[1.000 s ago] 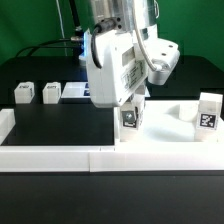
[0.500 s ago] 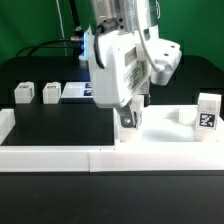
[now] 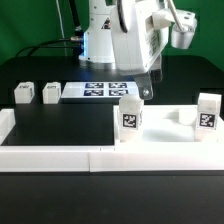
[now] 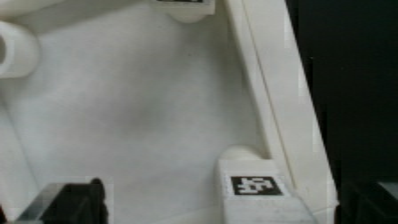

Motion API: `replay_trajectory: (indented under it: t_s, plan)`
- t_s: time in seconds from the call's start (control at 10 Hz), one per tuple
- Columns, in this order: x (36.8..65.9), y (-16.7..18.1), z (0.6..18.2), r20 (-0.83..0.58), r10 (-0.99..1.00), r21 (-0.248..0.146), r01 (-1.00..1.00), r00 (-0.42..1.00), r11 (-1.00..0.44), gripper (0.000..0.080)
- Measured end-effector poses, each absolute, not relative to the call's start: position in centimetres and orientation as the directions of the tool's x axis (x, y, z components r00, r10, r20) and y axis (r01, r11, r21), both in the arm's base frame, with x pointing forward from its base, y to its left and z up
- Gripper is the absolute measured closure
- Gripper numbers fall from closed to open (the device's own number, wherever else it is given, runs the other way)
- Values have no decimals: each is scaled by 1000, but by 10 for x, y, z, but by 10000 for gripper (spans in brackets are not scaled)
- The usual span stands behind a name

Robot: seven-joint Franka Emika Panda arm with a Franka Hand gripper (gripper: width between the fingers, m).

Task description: Assemble square table

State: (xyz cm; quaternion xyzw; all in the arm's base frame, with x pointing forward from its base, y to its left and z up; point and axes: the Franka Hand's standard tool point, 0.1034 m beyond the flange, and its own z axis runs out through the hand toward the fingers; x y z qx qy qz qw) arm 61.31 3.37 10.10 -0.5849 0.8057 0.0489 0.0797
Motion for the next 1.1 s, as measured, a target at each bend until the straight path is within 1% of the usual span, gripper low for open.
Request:
replay_trajectory:
  t_s: [0.6,0.7,0.8,0.9,1.0,1.1]
  plan:
    - [613,34,100,-184,-937,-13,-952,-297,305,151]
    - [613,33,101,-184,-954,-37,-968,-238,248,151]
    - [609,29,104,-180,-971,-87,-981,-157,175,151]
    - [603,23,105,-151,-988,-131,-991,34,-14,151]
    - [602,17,103,-86,-944,-182,-936,319,-300,151]
    - [602,13,101,-34,-885,-206,-870,465,-449,151]
